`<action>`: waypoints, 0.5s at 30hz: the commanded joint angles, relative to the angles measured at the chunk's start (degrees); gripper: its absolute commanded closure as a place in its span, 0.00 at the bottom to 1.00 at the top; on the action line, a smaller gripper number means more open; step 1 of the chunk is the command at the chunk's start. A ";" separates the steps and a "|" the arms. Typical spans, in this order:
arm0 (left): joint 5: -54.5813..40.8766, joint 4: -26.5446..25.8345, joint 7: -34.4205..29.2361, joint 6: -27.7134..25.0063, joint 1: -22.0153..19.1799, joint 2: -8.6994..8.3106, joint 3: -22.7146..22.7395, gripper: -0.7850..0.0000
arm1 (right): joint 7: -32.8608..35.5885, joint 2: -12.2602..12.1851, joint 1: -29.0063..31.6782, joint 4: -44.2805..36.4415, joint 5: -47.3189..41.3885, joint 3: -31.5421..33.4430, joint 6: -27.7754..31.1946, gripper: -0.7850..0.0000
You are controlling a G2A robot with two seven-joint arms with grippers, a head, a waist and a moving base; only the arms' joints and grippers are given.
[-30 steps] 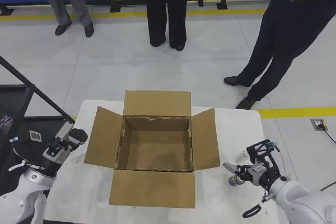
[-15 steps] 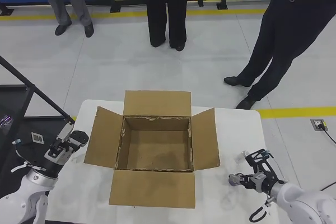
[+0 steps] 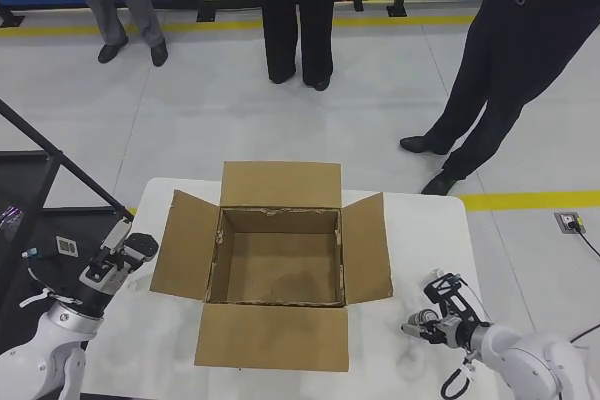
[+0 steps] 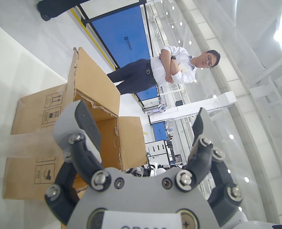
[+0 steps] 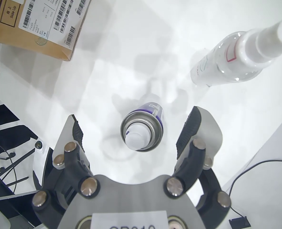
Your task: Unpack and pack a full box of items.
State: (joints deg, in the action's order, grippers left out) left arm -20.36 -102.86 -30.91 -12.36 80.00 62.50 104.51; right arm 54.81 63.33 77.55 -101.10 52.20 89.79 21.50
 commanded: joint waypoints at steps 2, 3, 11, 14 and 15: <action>0.00 0.00 0.00 0.00 0.00 0.00 0.00 0.00 | 0.18 -0.14 -0.17 0.60 0.14 -0.20 -0.29 0.00; 0.00 0.00 0.00 0.00 0.00 0.00 0.00 0.00 | 0.16 -0.18 -0.24 0.75 0.12 -0.30 -0.34 0.05; 0.00 0.00 0.00 0.00 0.00 0.00 0.00 0.00 | -0.39 -0.54 -0.34 1.70 -0.52 -0.61 -0.38 0.84; 0.00 0.00 0.00 0.00 0.00 0.00 0.00 0.00 | -0.44 -0.70 -0.20 1.53 -0.75 -0.48 -0.47 1.00; 0.00 0.00 0.00 0.00 0.00 0.00 0.00 0.00 | -0.43 -0.76 -0.15 1.35 -0.83 -0.37 -0.52 1.00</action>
State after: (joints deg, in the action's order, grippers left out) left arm -20.36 -102.85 -30.91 -12.36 80.00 62.50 104.51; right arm 54.34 62.63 77.35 -99.58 51.45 89.32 21.03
